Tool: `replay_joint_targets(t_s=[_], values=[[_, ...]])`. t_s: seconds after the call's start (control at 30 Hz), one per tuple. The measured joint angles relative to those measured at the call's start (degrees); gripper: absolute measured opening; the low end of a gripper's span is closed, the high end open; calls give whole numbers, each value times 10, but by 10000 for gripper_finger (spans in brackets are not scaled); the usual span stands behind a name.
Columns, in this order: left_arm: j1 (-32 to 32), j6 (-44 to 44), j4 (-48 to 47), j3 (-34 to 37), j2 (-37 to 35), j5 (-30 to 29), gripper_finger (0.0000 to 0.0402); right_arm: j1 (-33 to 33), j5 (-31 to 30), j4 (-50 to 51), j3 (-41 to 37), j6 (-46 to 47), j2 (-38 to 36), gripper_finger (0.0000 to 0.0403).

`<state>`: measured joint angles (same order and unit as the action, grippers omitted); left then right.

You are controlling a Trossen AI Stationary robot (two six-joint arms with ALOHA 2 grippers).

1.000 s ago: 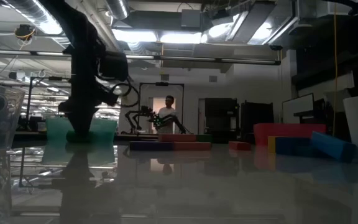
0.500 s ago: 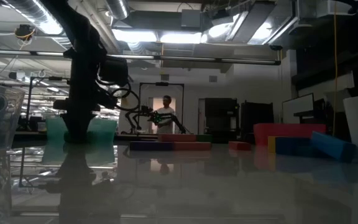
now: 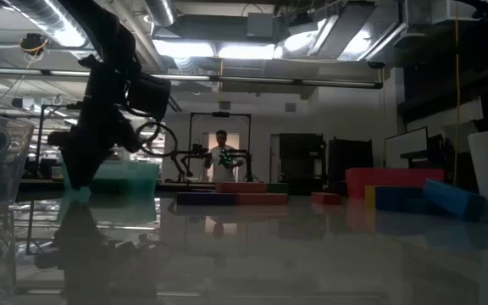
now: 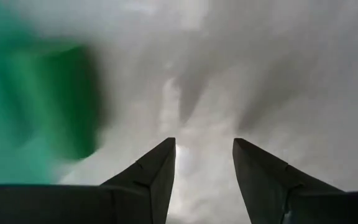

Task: Sort blocks
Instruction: Put the green block into the green bin

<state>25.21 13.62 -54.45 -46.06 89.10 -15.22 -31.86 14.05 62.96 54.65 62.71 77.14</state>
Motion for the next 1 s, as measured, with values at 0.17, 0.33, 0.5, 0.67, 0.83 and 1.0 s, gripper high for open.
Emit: replay_joint_targets(t_s=[0.17,0.33,0.5,0.67,0.83,1.0], values=[[-4,4,10,0,0,-101,150,0,-40,0,0,-1,0,205],[4,-9,41,0,0,-129,150,0,-49,0,0,-1,0,205],[4,-27,42,0,0,-177,150,0,-45,0,0,0,0,205],[4,-27,50,0,0,-198,150,0,-45,0,0,0,0,205],[4,-27,84,0,0,-206,150,0,-46,0,0,0,0,205],[6,-8,140,0,-1,-205,150,0,-55,0,0,0,0,205]])
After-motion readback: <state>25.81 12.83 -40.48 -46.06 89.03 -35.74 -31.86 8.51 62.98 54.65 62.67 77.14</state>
